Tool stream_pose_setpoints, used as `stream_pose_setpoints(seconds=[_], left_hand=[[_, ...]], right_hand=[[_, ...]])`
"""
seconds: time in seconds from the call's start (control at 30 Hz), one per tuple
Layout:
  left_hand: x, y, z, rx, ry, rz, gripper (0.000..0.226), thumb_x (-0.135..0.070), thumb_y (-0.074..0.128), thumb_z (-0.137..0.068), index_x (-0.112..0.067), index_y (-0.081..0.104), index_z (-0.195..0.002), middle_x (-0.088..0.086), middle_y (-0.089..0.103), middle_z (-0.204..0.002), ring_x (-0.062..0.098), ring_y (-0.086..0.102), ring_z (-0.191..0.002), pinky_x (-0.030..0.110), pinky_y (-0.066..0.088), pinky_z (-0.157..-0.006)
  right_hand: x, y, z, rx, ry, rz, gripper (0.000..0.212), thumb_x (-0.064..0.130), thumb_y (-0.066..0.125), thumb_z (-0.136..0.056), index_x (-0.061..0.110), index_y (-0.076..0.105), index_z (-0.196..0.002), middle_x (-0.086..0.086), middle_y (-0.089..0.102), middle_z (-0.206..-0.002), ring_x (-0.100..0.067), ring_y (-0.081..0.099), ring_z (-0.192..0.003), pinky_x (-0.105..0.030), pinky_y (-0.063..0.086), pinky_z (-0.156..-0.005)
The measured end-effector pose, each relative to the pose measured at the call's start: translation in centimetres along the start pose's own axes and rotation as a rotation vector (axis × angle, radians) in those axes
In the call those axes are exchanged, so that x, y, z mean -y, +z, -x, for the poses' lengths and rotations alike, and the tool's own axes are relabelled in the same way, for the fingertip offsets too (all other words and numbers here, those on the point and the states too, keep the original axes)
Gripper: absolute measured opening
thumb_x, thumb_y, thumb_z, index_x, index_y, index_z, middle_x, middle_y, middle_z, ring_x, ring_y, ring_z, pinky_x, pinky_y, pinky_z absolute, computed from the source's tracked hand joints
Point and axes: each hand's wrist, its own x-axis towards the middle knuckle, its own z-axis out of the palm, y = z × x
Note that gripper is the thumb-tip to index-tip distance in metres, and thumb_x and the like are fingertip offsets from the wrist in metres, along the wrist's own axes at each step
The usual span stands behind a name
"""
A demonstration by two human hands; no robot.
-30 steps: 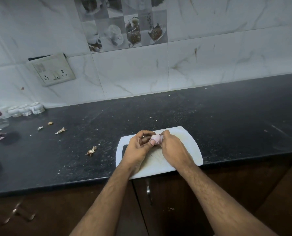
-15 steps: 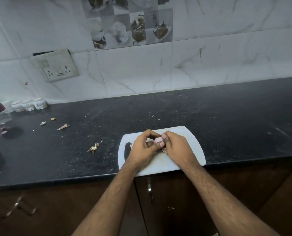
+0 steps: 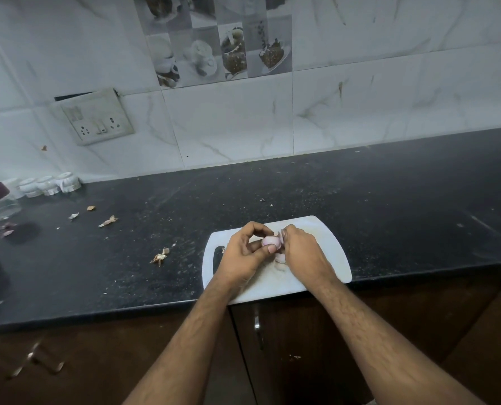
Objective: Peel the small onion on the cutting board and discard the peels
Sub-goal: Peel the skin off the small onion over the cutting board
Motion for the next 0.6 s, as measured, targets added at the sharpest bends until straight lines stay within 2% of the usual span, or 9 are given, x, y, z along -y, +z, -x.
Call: stream_pose_setpoints(seconds=[0.1, 0.17, 0.23, 0.37, 0.43, 0.53, 0.6], left_hand=[[-0.12, 0.15, -0.38, -0.002, 0.021, 0.072, 0.028, 0.007, 0.070, -0.092, 0.004, 0.057, -0.116, 0.026, 0.068, -0.126, 0.029, 0.071, -0.110, 0.033, 0.059, -0.090], [-0.23, 0.11, -0.35, 0.008, 0.032, 0.072, 0.029, 0.007, 0.068, -0.093, 0.001, 0.056, -0.119, 0.023, 0.071, -0.126, 0.027, 0.070, -0.112, 0.033, 0.058, -0.093], [-0.14, 0.08, -0.24, -0.001, 0.032, 0.058, 0.030, 0.006, 0.067, -0.095, -0.003, 0.056, -0.121, 0.019, 0.073, -0.125, 0.025, 0.071, -0.113, 0.035, 0.059, -0.096], [0.08, 0.00, -0.33, -0.040, 0.039, -0.001, 0.027, -0.001, 0.071, -0.094, -0.009, 0.059, -0.117, 0.018, 0.071, -0.122, 0.021, 0.068, -0.110, 0.034, 0.059, -0.091], [0.09, 0.07, -0.35, -0.066, 0.032, 0.007, 0.026, 0.000, 0.071, -0.094, -0.005, 0.059, -0.117, 0.016, 0.073, -0.116, 0.017, 0.067, -0.106, 0.030, 0.059, -0.088], [0.31, 0.17, -0.38, -0.061, 0.027, 0.022, 0.022, 0.004, 0.067, -0.096, -0.002, 0.059, -0.115, 0.008, 0.070, -0.107, 0.017, 0.066, -0.103, 0.029, 0.060, -0.088], [0.45, 0.16, -0.46, -0.056, 0.031, -0.001, 0.019, 0.003, 0.067, -0.096, -0.004, 0.061, -0.113, 0.008, 0.069, -0.107, 0.020, 0.066, -0.102, 0.034, 0.060, -0.093]], right_hand=[[-0.51, 0.07, -0.11, -0.077, 0.018, -0.032, 0.011, 0.020, 0.047, -0.102, 0.020, 0.054, -0.093, 0.003, 0.062, -0.090, -0.016, 0.064, -0.080, -0.042, 0.059, -0.073], [-0.75, 0.17, -0.05, -0.124, 0.009, -0.060, 0.012, 0.021, 0.049, -0.103, 0.019, 0.061, -0.101, 0.001, 0.064, -0.099, -0.015, 0.062, -0.087, -0.037, 0.057, -0.076], [-0.95, 0.25, 0.03, -0.153, -0.041, -0.074, 0.021, 0.022, 0.050, -0.103, 0.020, 0.067, -0.114, 0.002, 0.062, -0.108, -0.014, 0.058, -0.100, -0.034, 0.054, -0.083], [-0.60, -0.10, 0.37, -0.099, -0.110, -0.103, 0.044, 0.019, 0.043, -0.103, 0.017, 0.055, -0.145, 0.001, 0.054, -0.137, -0.015, 0.046, -0.130, -0.030, 0.042, -0.103], [-0.44, -0.44, 0.60, -0.089, -0.113, -0.183, 0.042, 0.023, 0.041, -0.104, 0.020, 0.058, -0.142, 0.003, 0.059, -0.134, -0.013, 0.053, -0.125, -0.031, 0.044, -0.103], [-0.45, -0.55, 0.68, -0.051, -0.134, -0.209, 0.033, 0.039, 0.043, -0.106, 0.024, 0.066, -0.123, 0.009, 0.072, -0.110, -0.008, 0.065, -0.100, -0.031, 0.052, -0.088], [-0.60, -0.35, 0.55, -0.035, -0.145, -0.172, 0.034, 0.044, 0.042, -0.106, 0.023, 0.066, -0.119, 0.011, 0.073, -0.104, -0.008, 0.065, -0.095, -0.029, 0.052, -0.083]])
